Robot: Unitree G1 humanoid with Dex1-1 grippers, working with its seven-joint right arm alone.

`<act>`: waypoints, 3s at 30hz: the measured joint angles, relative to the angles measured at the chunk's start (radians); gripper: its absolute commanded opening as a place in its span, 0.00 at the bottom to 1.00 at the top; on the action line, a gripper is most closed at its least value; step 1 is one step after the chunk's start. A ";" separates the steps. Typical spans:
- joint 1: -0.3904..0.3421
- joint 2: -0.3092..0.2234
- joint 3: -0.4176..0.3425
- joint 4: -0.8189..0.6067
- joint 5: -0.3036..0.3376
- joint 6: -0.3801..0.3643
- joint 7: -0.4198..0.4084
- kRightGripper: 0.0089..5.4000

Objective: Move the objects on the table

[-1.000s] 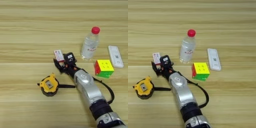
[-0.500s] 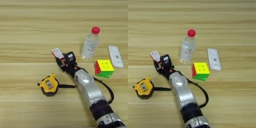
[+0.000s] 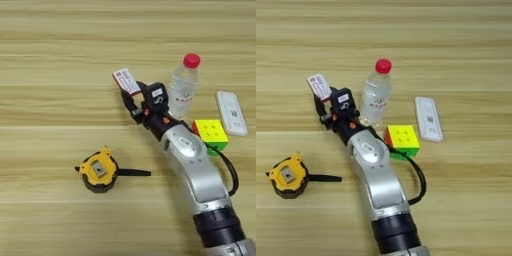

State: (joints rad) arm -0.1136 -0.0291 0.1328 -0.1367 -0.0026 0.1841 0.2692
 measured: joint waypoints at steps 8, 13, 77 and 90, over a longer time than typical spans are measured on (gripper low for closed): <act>0.087 -0.088 -0.163 -0.433 0.050 0.157 -0.006 0.39; 0.089 -0.117 -0.306 -0.499 0.111 0.203 -0.031 0.39; -0.114 -0.347 -0.535 0.766 0.132 -0.279 -0.105 0.74; -0.064 -0.336 -0.520 0.505 0.152 -0.232 -0.111 0.97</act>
State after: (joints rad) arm -0.1777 -0.3650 -0.3877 0.3685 0.1491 -0.0476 0.1585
